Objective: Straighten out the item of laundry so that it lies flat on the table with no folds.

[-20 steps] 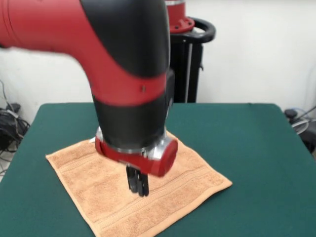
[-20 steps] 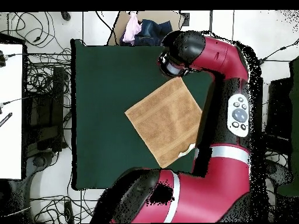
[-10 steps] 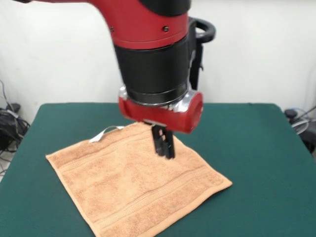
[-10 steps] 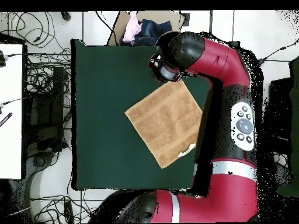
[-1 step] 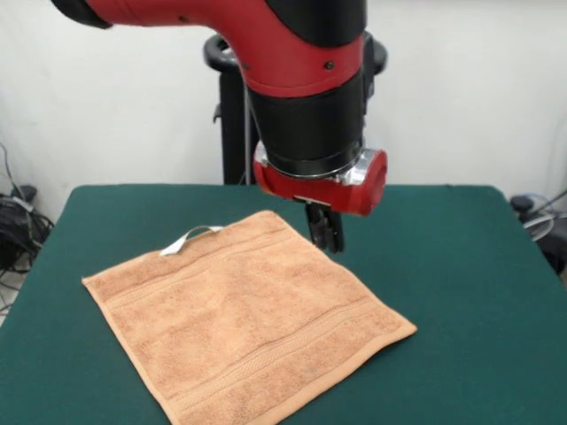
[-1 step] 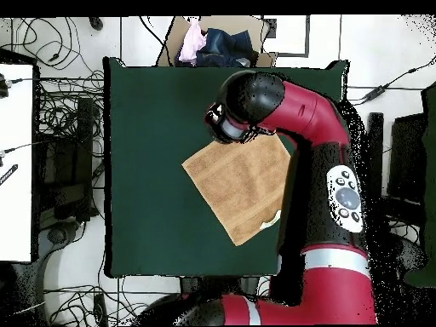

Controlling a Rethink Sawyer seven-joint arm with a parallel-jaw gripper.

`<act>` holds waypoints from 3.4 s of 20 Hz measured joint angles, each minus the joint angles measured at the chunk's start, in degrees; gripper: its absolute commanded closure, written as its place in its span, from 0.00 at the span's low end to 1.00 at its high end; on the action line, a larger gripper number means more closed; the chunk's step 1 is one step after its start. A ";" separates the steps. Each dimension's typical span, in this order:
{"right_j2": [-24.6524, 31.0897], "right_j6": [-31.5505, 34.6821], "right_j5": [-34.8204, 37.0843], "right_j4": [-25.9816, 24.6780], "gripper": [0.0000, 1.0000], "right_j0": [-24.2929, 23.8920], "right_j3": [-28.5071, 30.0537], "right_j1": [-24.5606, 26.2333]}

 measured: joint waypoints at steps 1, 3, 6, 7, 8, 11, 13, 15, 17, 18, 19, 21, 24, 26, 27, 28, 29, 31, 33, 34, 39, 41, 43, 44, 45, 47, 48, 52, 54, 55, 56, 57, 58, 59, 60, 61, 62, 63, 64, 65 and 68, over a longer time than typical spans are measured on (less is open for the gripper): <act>0.03 0.00 -0.40 0.01 1.00 0.00 0.70 -0.13; 0.18 0.00 -2.07 0.00 1.00 -0.03 2.93 -0.53; 0.46 0.00 -5.99 0.01 1.00 -0.05 5.84 -0.57; 0.52 0.00 -6.93 0.01 1.00 -0.05 6.28 -0.49; 0.62 0.00 -8.16 -0.01 1.00 -0.04 6.70 -0.33; 0.92 0.00 -12.52 -0.05 1.00 0.00 7.48 0.44; 0.93 0.00 -14.70 -0.08 1.00 0.12 7.79 0.91; 0.92 0.00 -15.65 -0.09 1.00 0.22 7.90 1.13; 0.93 0.00 -17.94 -0.14 1.00 0.71 7.94 1.92; 0.93 0.00 -18.61 -0.16 1.00 0.95 7.94 2.35; 0.93 0.00 -18.79 -0.16 1.00 1.04 7.94 2.50; 0.94 0.00 -19.74 -0.18 1.00 1.53 7.93 3.39; 0.94 0.00 -20.55 -0.19 1.00 1.98 7.93 4.35; 0.96 0.00 -21.15 -0.19 1.00 2.32 7.93 5.58; 0.97 0.00 -21.27 -0.19 1.00 2.39 7.92 5.99; 0.97 0.00 -21.31 -0.19 1.00 2.43 7.92 6.31; 0.97 0.00 -21.30 -0.20 1.00 2.45 7.93 6.45; 0.97 0.00 -21.32 -0.19 1.00 2.47 7.92 7.41; 0.97 0.00 -21.46 -0.18 1.00 2.47 7.92 7.99; 0.97 0.00 -21.61 -0.19 1.00 2.47 7.91 8.42; 0.98 0.00 -22.15 -0.18 1.00 2.47 7.66 10.37; 0.98 0.00 -22.15 -0.18 1.00 2.47 7.52 10.79; 0.99 0.00 -22.15 -0.18 1.00 2.47 7.16 11.82; 1.01 0.00 -22.15 -0.18 1.00 2.47 7.09 12.01; 1.03 0.00 -22.15 -0.18 1.00 2.47 7.02 12.20; 1.08 0.00 -22.15 -0.18 1.00 2.46 6.36 13.27; 1.10 0.00 -22.16 -0.18 1.00 2.47 6.17 13.51; 1.25 0.00 -22.16 -0.16 1.00 2.48 5.28 14.64; 1.35 0.00 -22.16 -0.16 1.00 2.46 4.94 15.07; 1.36 0.00 -22.16 -0.16 1.00 2.48 4.78 15.24; 1.38 0.00 -22.16 -0.16 1.00 2.47 4.57 15.51; 1.40 0.00 -22.16 -0.16 1.00 2.46 4.46 15.64; 1.40 0.00 -22.16 -0.16 1.00 2.47 4.32 15.84; 1.42 0.00 -22.16 -0.16 1.00 2.47 4.10 16.15; 1.42 0.00 -22.12 -0.14 1.00 2.47 3.91 16.34; 1.43 0.00 -22.11 -0.15 1.00 2.47 3.84 16.36; 1.43 0.00 -22.11 -0.15 1.00 2.47 3.77 16.37; 1.45 0.00 -22.11 -0.16 1.00 2.47 3.73 16.37; 1.45 0.00 -22.09 -0.16 1.00 2.47 3.62 16.44; 1.45 0.00 -22.06 -0.16 1.00 2.48 3.55 16.48; 1.43 0.00 -21.92 -0.16 1.00 2.62 2.82 16.77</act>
